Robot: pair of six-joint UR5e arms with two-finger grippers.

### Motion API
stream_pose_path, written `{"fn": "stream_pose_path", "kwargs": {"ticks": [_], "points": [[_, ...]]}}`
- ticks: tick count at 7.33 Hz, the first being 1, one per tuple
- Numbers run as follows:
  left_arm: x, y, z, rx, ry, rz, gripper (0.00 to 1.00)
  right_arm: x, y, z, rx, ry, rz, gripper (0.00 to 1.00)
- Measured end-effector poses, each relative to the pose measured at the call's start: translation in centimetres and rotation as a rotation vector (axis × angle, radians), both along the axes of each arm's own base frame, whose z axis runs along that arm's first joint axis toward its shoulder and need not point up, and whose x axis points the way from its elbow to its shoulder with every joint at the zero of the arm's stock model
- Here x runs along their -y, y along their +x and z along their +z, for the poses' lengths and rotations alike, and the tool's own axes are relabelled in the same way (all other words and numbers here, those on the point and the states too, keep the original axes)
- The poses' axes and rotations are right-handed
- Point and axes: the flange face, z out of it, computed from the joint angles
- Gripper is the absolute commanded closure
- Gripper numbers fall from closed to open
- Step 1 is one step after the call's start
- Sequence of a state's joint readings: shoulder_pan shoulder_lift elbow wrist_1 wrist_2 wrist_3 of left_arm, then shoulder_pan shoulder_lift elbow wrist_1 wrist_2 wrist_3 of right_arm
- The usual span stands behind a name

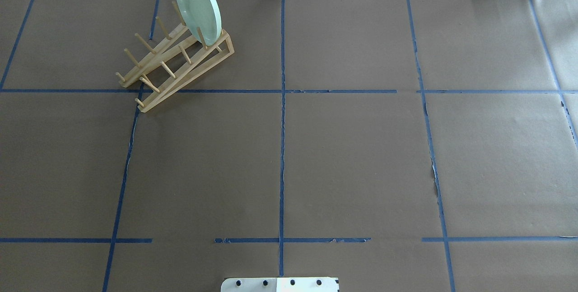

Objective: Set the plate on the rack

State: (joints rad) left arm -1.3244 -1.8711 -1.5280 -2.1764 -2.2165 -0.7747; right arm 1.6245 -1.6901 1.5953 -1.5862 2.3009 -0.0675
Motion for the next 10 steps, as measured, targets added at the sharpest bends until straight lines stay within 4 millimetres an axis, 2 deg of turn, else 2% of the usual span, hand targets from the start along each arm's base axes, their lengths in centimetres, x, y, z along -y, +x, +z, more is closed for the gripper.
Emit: {"fn": "stream_pose_path", "kwargs": {"ticks": [1, 2, 3, 4, 5, 7, 9, 10], "points": [[-1.3, -5.3, 4.5, 0.141, 0.024, 0.073, 0.00, 0.0, 0.0, 0.0, 0.000, 0.000, 0.000, 0.00], [-3.5, -10.8, 8.1, 0.250, 0.029, 0.145, 0.00, 0.0, 0.0, 0.0, 0.000, 0.000, 0.000, 0.00], [-6.4, -15.2, 10.7, 0.304, -0.007, 0.206, 0.00, 0.0, 0.0, 0.0, 0.000, 0.000, 0.000, 0.00], [-9.5, -17.9, 12.2, 0.293, -0.092, 0.248, 0.00, 0.0, 0.0, 0.0, 0.000, 0.000, 0.000, 0.00], [-12.2, -18.8, 13.1, 0.251, -0.173, 0.275, 0.00, 0.0, 0.0, 0.0, 0.000, 0.000, 0.000, 0.00], [-16.5, -18.4, 14.4, 0.188, -0.254, 0.304, 0.00, 0.0, 0.0, 0.1, 0.000, -0.001, 0.000, 0.00], [-18.2, -18.0, 16.1, 0.167, -0.299, 0.313, 0.00, 0.0, 0.0, 0.0, 0.000, -0.001, 0.000, 0.00], [-18.5, -17.9, 16.8, 0.162, -0.310, 0.315, 0.00, 0.0, 0.0, 0.0, 0.000, -0.001, 0.000, 0.00]]}}
